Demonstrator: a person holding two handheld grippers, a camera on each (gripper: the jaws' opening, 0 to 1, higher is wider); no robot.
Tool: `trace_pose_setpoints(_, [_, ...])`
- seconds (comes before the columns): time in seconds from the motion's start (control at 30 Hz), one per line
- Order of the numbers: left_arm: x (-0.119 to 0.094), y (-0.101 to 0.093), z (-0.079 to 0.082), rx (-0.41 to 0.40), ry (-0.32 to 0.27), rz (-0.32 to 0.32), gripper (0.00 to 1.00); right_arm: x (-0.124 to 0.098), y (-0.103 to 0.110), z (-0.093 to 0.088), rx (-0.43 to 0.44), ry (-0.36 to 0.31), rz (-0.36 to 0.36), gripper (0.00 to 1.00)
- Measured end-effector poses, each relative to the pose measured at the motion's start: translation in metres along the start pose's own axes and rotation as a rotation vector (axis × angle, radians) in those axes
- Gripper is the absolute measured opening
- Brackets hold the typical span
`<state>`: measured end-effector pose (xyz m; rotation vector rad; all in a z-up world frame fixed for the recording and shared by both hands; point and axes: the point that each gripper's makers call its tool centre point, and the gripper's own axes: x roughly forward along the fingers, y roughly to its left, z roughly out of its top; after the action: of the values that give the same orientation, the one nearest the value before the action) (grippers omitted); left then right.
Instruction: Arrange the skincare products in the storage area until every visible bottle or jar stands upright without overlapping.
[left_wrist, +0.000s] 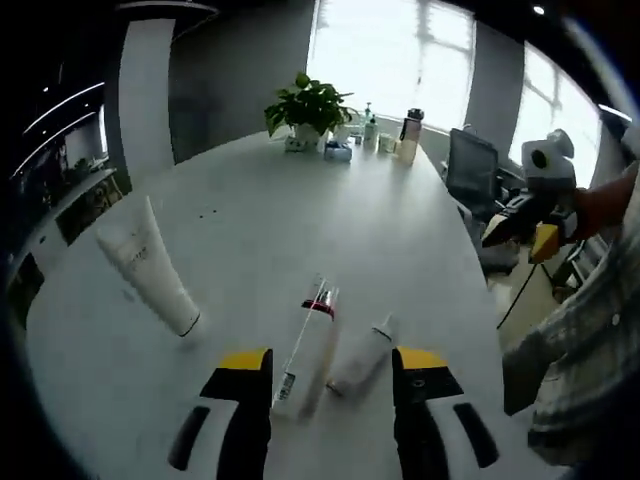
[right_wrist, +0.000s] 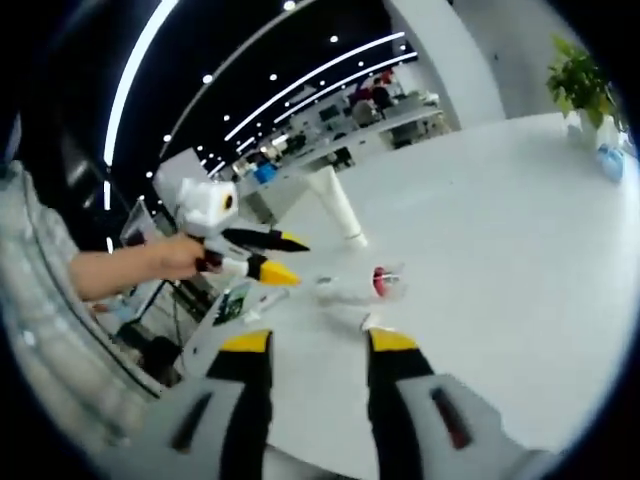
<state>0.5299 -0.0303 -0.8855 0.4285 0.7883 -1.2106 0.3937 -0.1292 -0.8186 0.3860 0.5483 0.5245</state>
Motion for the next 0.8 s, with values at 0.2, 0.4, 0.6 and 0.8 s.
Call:
trace_pose_setpoints(0.2, [0.035, 0.009, -0.003, 0.024, 0.086, -0.018, 0.48, -0.01, -0.014, 0.005, 0.034, -0.027, -0.007, 0.35])
trace_pose_setpoints(0.4, [0.063, 0.012, -0.006, 0.043, 0.135, -0.039, 0.49, -0.027, -0.026, 0.003, 0.063, -0.043, -0.017, 0.36])
trace_pose_setpoints(0.6, [0.079, 0.017, -0.023, 0.112, 0.259, -0.03, 0.47, -0.038, -0.042, -0.002, 0.092, -0.042, -0.032, 0.36])
trace_pose_setpoints(0.8, [0.089, 0.012, -0.026, 0.116, 0.287, -0.041, 0.44, -0.046, -0.056, 0.001, 0.109, -0.054, -0.038, 0.36])
